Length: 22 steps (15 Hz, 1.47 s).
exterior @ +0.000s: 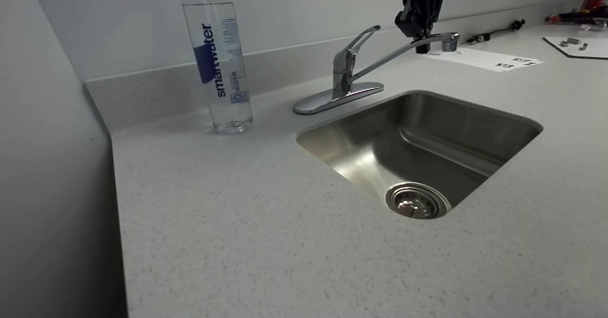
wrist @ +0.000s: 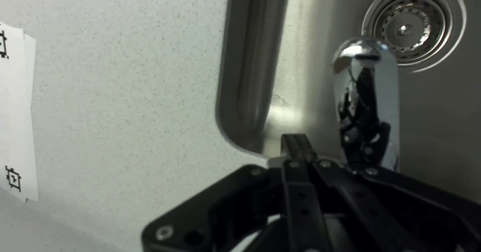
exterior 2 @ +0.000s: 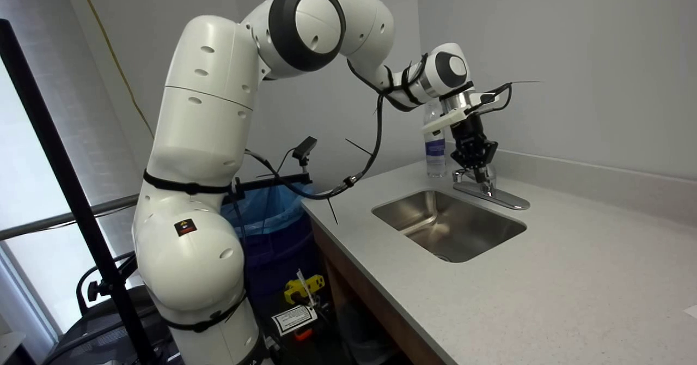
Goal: Slide the spout to the center
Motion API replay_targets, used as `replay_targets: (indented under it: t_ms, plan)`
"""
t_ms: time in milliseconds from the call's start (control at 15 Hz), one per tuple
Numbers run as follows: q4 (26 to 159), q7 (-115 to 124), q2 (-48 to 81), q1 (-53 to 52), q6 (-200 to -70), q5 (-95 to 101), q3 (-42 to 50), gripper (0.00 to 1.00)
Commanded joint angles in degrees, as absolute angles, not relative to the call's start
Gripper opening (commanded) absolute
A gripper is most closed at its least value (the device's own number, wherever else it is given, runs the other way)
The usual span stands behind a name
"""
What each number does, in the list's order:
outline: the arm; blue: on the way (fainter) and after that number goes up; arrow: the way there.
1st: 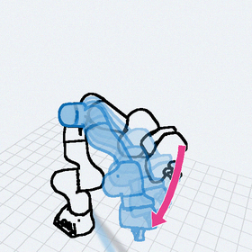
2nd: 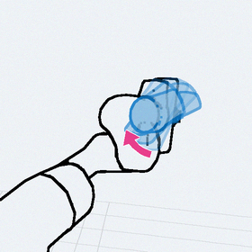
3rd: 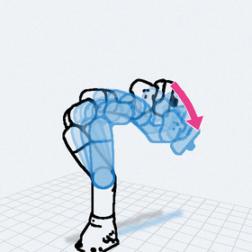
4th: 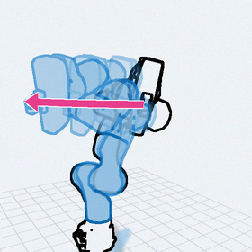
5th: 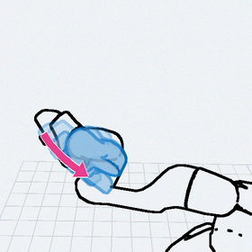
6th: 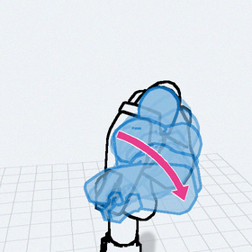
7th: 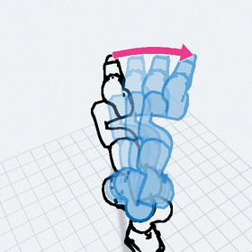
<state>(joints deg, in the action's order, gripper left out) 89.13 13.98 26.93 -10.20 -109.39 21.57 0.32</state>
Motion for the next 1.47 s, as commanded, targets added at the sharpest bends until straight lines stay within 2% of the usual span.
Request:
replay_targets:
  t_ms: [0, 1400]
  plan:
    - [92.27, 13.53, 25.00, -11.54, -109.59, 20.78, -1.33, 0.00]
    - [92.04, 13.79, 23.74, -11.57, -108.18, 21.22, -0.90, 0.00]
